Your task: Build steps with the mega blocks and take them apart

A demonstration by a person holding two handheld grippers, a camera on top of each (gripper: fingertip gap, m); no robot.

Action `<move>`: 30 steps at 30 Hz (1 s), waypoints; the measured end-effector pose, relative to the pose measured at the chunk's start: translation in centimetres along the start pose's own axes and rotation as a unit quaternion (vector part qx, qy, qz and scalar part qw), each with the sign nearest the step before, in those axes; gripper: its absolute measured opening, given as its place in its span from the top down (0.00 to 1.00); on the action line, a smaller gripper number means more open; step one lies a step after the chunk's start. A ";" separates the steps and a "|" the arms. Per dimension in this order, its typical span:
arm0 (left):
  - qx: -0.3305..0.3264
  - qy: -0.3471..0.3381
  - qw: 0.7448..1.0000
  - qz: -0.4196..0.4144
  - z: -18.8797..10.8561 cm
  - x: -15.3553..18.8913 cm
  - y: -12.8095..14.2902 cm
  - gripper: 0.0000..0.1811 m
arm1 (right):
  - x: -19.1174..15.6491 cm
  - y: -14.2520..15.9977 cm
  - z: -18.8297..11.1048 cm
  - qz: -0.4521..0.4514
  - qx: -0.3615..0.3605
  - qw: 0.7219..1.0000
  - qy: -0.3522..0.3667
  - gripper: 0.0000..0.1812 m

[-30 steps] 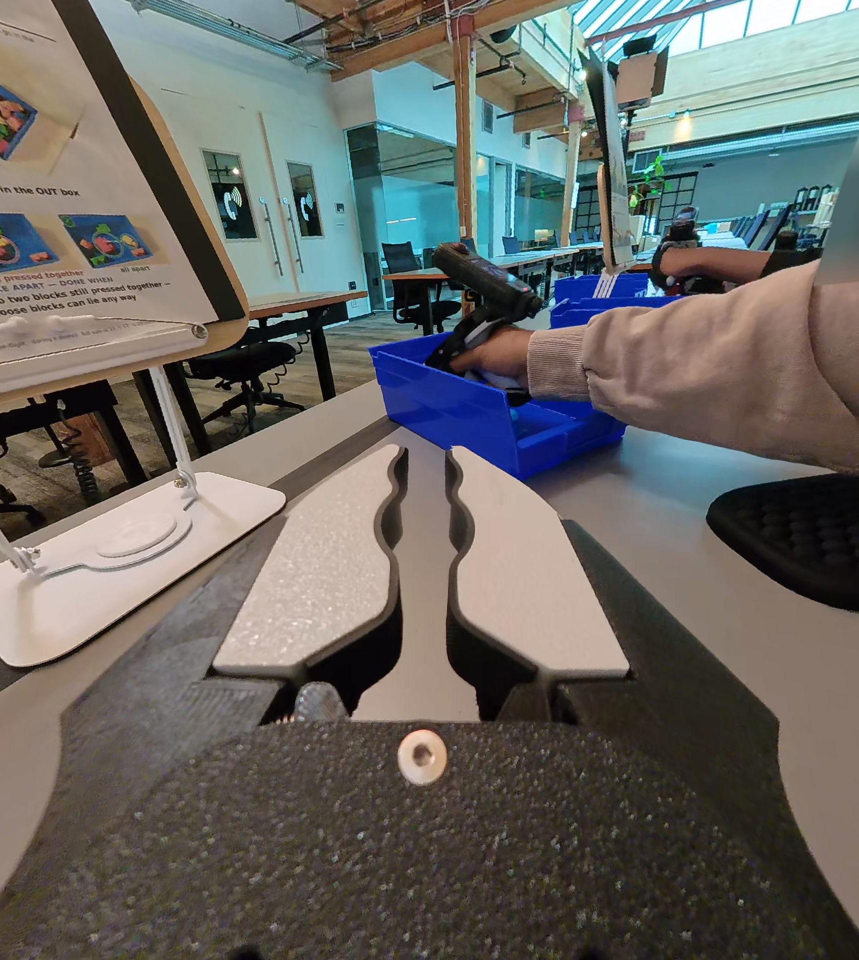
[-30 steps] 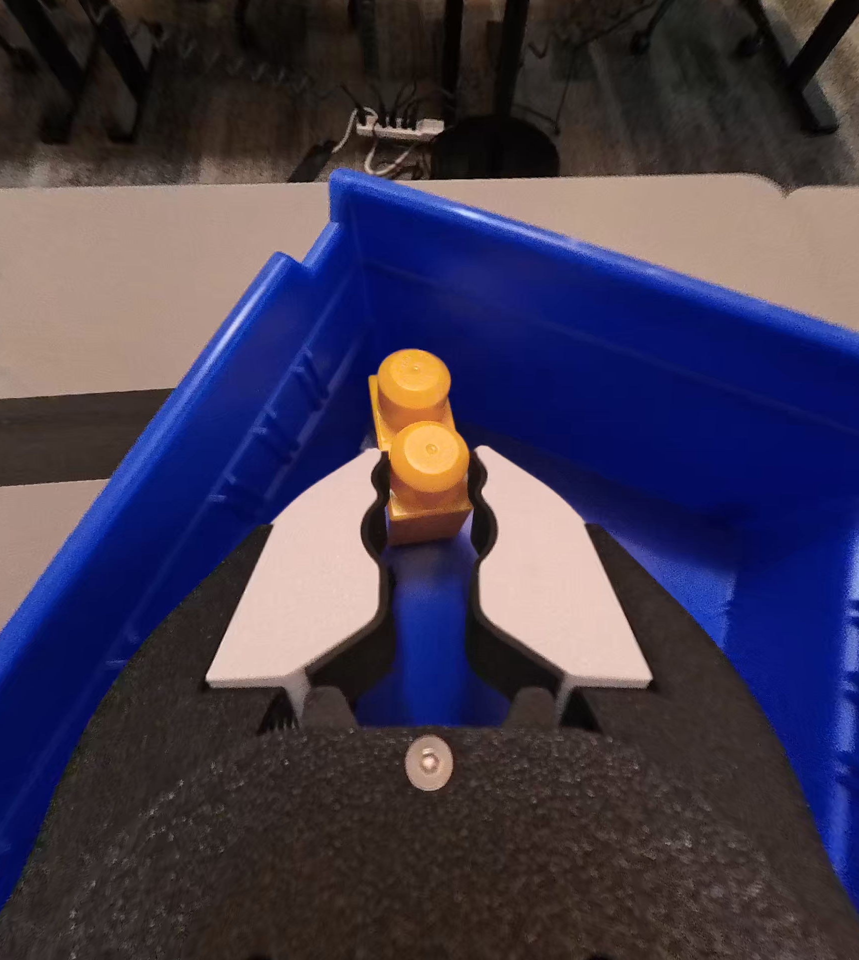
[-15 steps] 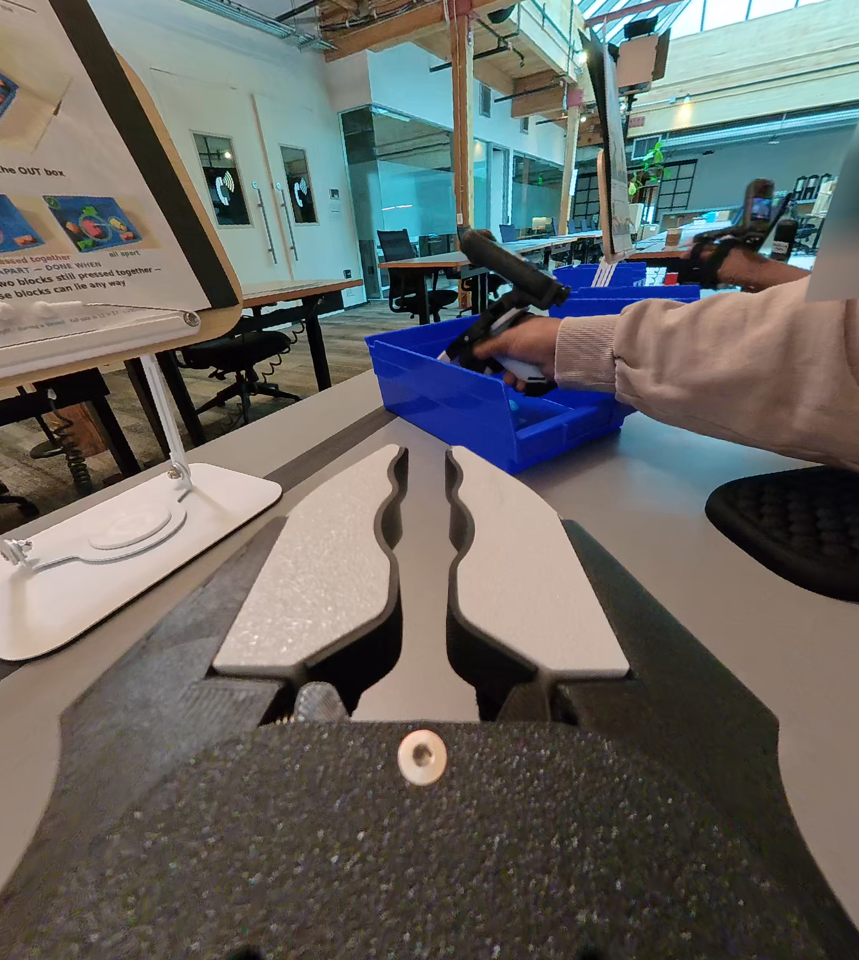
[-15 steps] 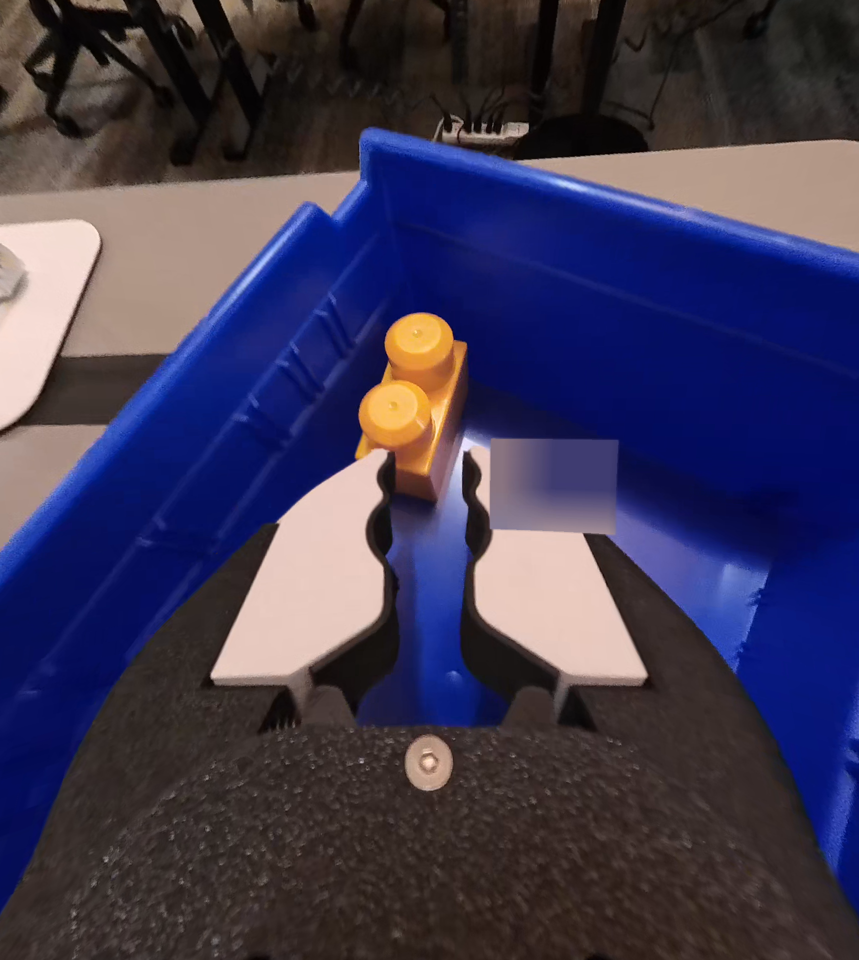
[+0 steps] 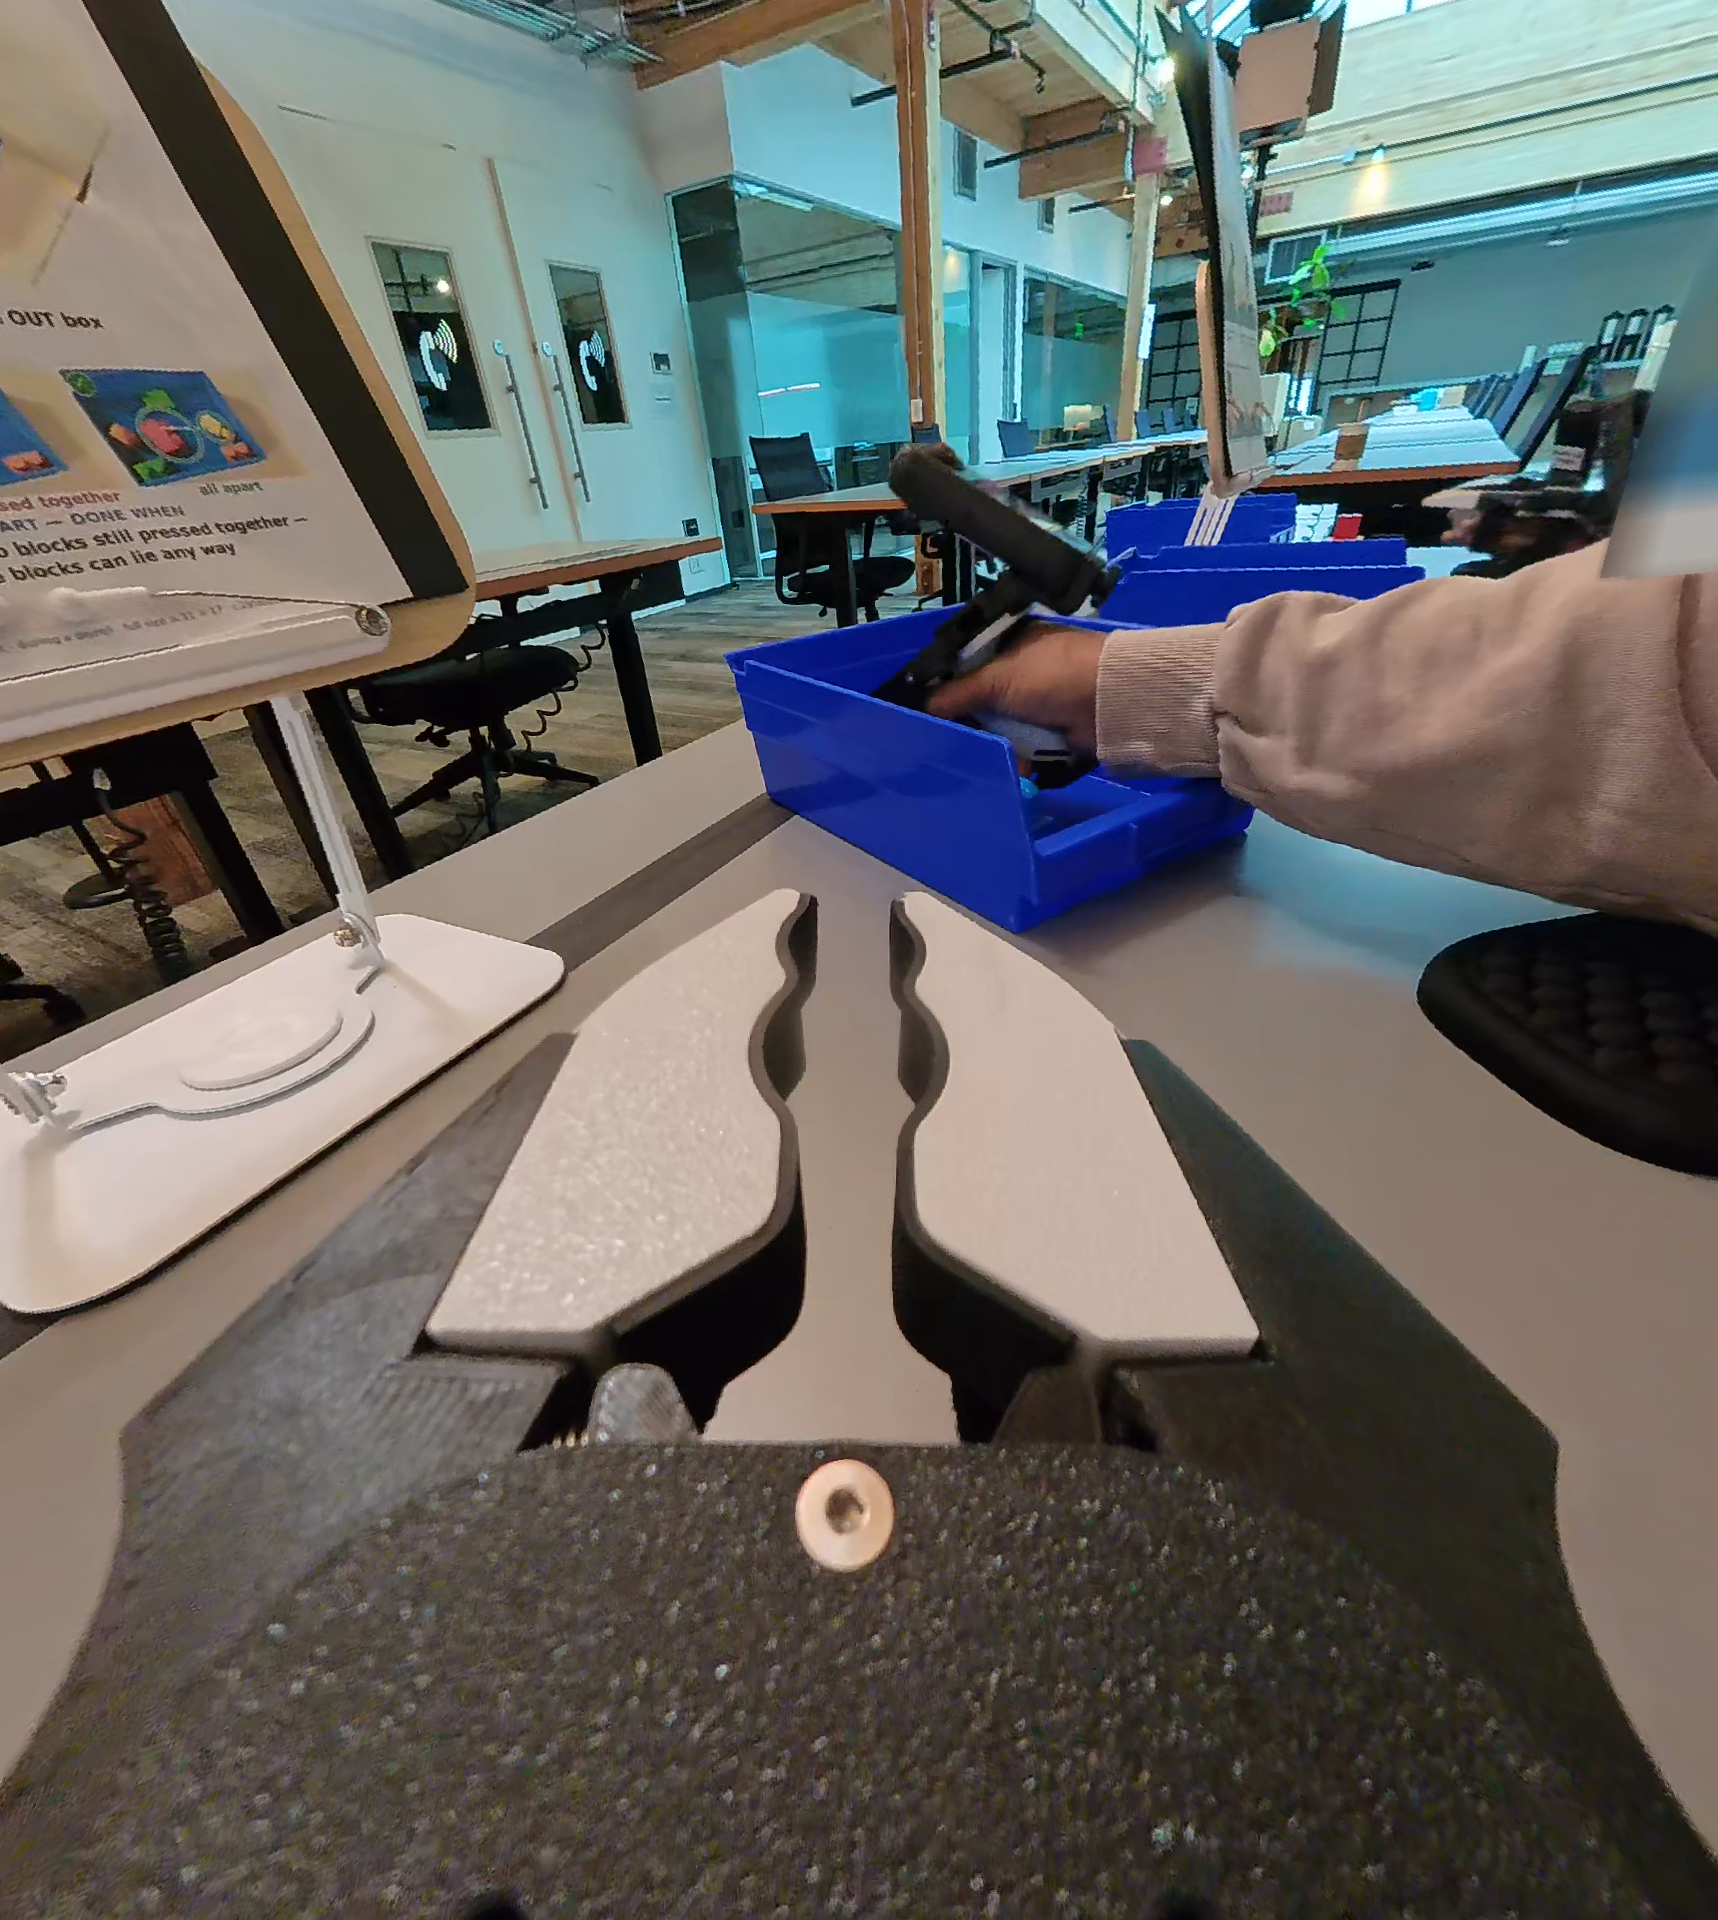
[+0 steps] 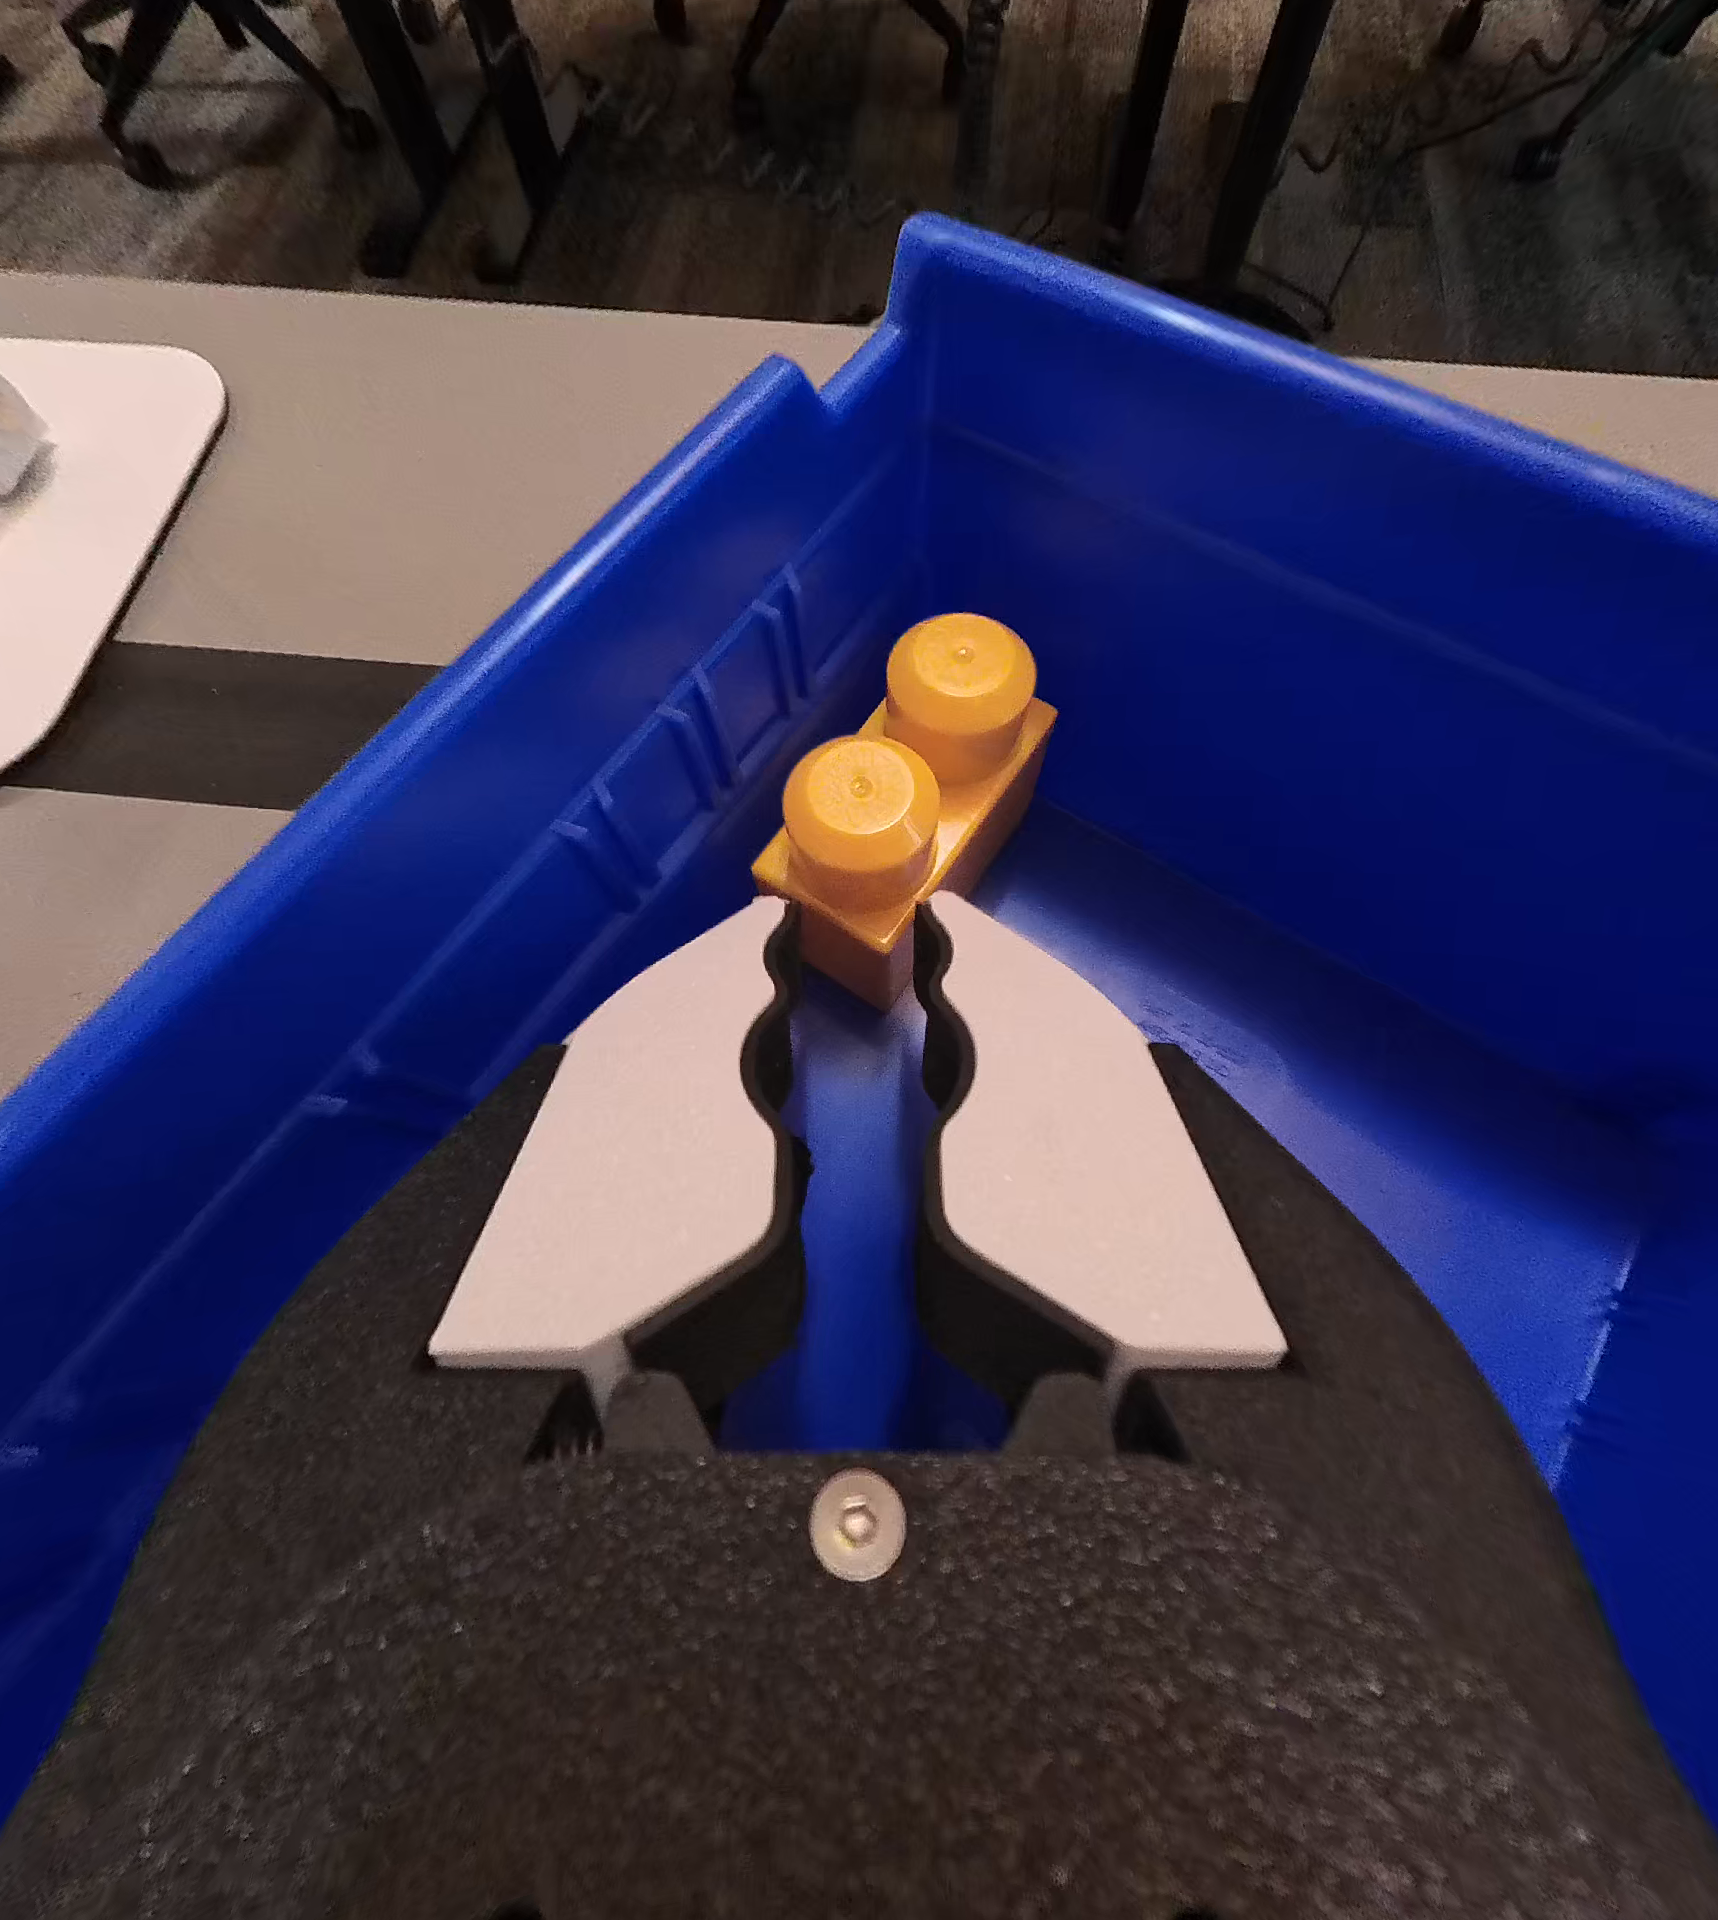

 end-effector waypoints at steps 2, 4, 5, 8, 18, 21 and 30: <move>0.002 -0.004 1.000 0.001 -0.2 -0.2 -0.1 0.93 | 0.4 -0.7 -1.0 0.004 0.018 1.000 0.008 0.89; 0.006 -0.011 1.000 0.000 -0.4 -0.5 -0.2 0.93 | 0.7 -2.1 -2.7 -0.001 0.057 0.998 0.020 0.89; 0.007 -0.015 1.000 -0.001 -0.5 -0.7 -0.2 0.93 | 0.5 -2.9 -3.8 0.001 0.081 0.997 0.019 0.89; 0.008 -0.030 1.000 -0.002 -1.0 -1.2 -0.4 0.96 | -1.8 -5.3 -8.2 0.022 0.159 0.987 -0.022 0.89; 0.046 -0.181 0.982 0.016 -6.2 -5.5 -2.3 1.00 | -15.4 -4.0 -19.1 0.042 0.289 0.940 -0.177 0.96; 0.039 -0.271 0.961 0.028 -9.7 -7.8 -2.8 1.00 | -18.2 -2.2 -18.8 0.028 0.285 0.941 -0.183 1.00; -0.191 -0.484 0.853 -0.033 -27.2 -13.4 -2.6 0.86 | -21.5 0.1 -18.3 -0.042 0.280 0.931 -0.232 1.00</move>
Point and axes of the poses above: each gripper's, where its closed fingertips meet, z out along the fingers, y out of its underside, x = y × z across the jaws, the point moved 2 cm from there along -z, back along the fingers, and after that the axes turned 13 degrees about y, right-handed, at the moved point
